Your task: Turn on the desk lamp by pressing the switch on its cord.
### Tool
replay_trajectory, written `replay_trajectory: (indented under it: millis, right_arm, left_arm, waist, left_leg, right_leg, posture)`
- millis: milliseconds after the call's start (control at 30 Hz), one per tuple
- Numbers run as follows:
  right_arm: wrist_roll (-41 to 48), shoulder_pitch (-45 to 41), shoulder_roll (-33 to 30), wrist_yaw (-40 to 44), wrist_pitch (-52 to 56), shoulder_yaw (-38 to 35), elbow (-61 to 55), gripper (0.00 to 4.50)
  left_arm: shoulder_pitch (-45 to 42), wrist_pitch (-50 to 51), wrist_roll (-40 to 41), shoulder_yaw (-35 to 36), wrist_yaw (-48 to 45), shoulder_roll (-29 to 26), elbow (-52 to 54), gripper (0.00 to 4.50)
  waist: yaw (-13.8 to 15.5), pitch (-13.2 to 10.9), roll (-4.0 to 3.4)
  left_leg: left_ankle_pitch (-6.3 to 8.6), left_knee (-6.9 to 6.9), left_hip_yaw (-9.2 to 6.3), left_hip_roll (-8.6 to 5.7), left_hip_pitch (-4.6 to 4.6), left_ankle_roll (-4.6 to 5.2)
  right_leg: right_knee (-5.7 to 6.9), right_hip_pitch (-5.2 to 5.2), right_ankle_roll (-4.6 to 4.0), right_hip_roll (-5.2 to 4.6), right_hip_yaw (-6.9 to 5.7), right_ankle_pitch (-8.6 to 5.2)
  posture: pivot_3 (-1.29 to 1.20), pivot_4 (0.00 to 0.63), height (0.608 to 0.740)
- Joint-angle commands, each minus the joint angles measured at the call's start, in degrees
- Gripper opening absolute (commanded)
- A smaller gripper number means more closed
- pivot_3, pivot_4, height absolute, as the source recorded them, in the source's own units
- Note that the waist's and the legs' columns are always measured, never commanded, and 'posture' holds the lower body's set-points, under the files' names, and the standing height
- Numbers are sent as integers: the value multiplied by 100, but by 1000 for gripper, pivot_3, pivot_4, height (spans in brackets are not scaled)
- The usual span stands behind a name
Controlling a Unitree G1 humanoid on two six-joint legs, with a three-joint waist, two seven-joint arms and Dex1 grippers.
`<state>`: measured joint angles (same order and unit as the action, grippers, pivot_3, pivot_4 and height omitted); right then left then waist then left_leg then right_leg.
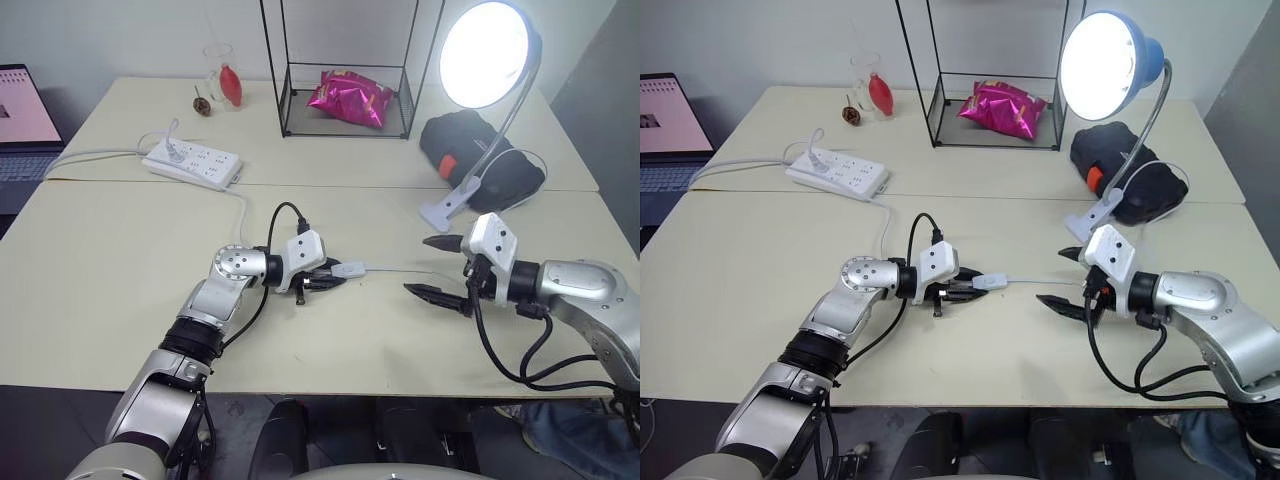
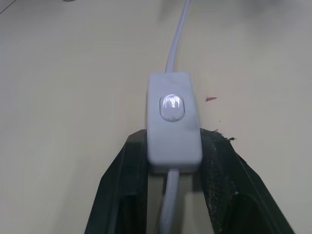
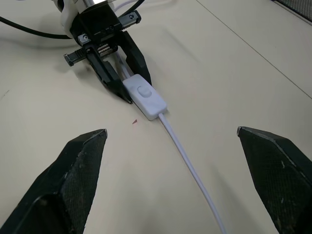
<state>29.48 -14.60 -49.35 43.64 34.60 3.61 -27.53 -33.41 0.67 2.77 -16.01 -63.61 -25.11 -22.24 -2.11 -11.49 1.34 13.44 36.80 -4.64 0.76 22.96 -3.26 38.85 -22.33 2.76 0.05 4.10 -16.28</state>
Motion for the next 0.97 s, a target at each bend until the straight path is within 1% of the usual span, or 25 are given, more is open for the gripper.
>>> replay_trajectory:
  millis: [33, 67, 100, 167, 200, 233, 267, 333, 367, 467, 500, 567, 633, 800, 967]
  right_arm:
    - [-167, -138, 49, 176, -196, -5, 35, 4500]
    - [-192, -160, 65, 233, -220, -2, 73, 4500]
    - [-207, -184, 79, 281, -232, -6, 106, 4500]
    - [-229, -235, 99, 385, -280, -23, 188, 4500]
    - [-237, -258, 104, 443, -315, -34, 231, 4500]
    - [-233, -284, 100, 527, -369, -48, 278, 4500]
    - [-238, -294, 93, 600, -425, -66, 315, 4500]
    - [-46, -273, 127, 816, -538, -226, 339, 4500]
    - [78, -251, 132, 892, -534, -332, 327, 4500]
    - [140, -83, -53, 1283, -738, -575, 405, 4500]
    - [119, -21, -134, 1438, -848, -671, 501, 4500]
    - [110, 49, -265, 1666, -968, -815, 658, 4500]
    - [117, 67, -353, 1859, -1079, -898, 785, 4500]
    - [48, -15, -427, 2182, -1345, -928, 1045, 4500]
    - [-48, -190, -407, 2403, -1527, -799, 1219, 4500]
  left_arm:
    - [70, -35, 146, 185, -49, -123, 281, 2513]
    - [112, 28, 223, 241, -71, -165, 439, 2786]
    - [159, 92, 299, 307, -75, -211, 617, 2894]
    - [270, 290, 496, 472, -51, -324, 1055, 3361]
    - [338, 421, 624, 586, -30, -385, 1319, 3510]
    - [415, 592, 734, 727, 27, -472, 1609, 3775]
    - [492, 744, 819, 840, 73, -553, 1852, 3927]
    - [719, 1238, 1113, 1278, 340, -726, 2458, 4353]
    - [865, 1497, 1199, 1497, 483, -846, 2746, 4353]
    - [1591, 2167, 1170, 2052, 729, -1498, 3655, 4353]
    - [1903, 2465, 1377, 2401, 724, -1692, 3937, 4353]
    - [2355, 2988, 1796, 2973, 734, -1925, 4324, 4353]
    - [2660, 3151, 1955, 3287, 787, -2046, 4532, 4353]
    - [2890, 3266, 2094, 3452, 882, -2163, 4698, 4353]
    - [2798, 3296, 2262, 3234, 820, -2222, 4776, 4353]
  waist:
    - [0, 0, 0]
    - [1, 0, 0]
    - [-2, 0, 0]
    - [-2, -1, 0]
    - [3, -1, 0]
    - [0, -2, 0]
    - [1, -2, 0]
    - [7, -2, 0]
    - [7, -2, -1]
    - [-44, -2, -1]
    - [-46, -3, -1]
    - [-42, -6, 4]
    - [-34, -7, 4]
    - [38, -7, 5]
    - [30, -7, 5]
  left_leg:
    - [0, 0, 0, -1, 1, 0]
    - [0, 0, 0, -1, 1, 0]
    - [0, 0, 0, -1, 1, 0]
    - [0, 0, 0, 0, 1, 0]
    - [0, -1, -1, 0, 1, 0]
    - [0, 0, -2, 0, 1, 0]
    - [0, 0, -1, 2, 1, 0]
    - [0, 0, -4, 2, -1, 0]
    - [0, 0, -3, 2, -2, 0]
    - [1, -3, -1, 6, -4, -1]
    - [1, -4, -1, 5, -4, -1]
    - [1, -7, -3, 5, -4, -1]
    - [1, -7, -2, 6, -5, -2]
    - [1, 7, 0, 2, -8, -2]
    - [1, 9, 9, 3, -8, -2]
  right_leg:
    - [0, 0, 0, 0, 0, 0]
    - [0, 0, 0, 0, 0, 0]
    - [0, 0, 0, -1, 0, 0]
    - [1, -1, -1, -2, 1, 0]
    - [1, -1, -1, -2, 0, 0]
    - [3, -1, -1, -2, -1, 0]
    - [3, -2, -1, -2, 0, 1]
    - [4, 1, -1, -3, -2, 0]
    - [4, 0, -1, -3, -1, 0]
    - [2, 0, -1, -4, 1, 0]
    - [4, 1, -3, -5, 0, -1]
    - [2, 1, -6, -7, -4, -3]
    - [2, 2, -7, -15, -4, -5]
    - [2, 8, -5, -17, -5, -4]
    - [2, 6, -3, -18, -2, -2]
  posture:
    - [0, 150, 740]
    - [0, 150, 740]
    - [0, 150, 740]
    - [0, 150, 740]
    - [0, 150, 740]
    - [0, 150, 740]
    - [0, 150, 740]
    - [0, 150, 740]
    - [0, 150, 740]
    - [0, 150, 740]
    - [0, 150, 740]
    - [0, 150, 740]
    - [0, 150, 740]
    - [0, 150, 740]
    - [0, 150, 740]
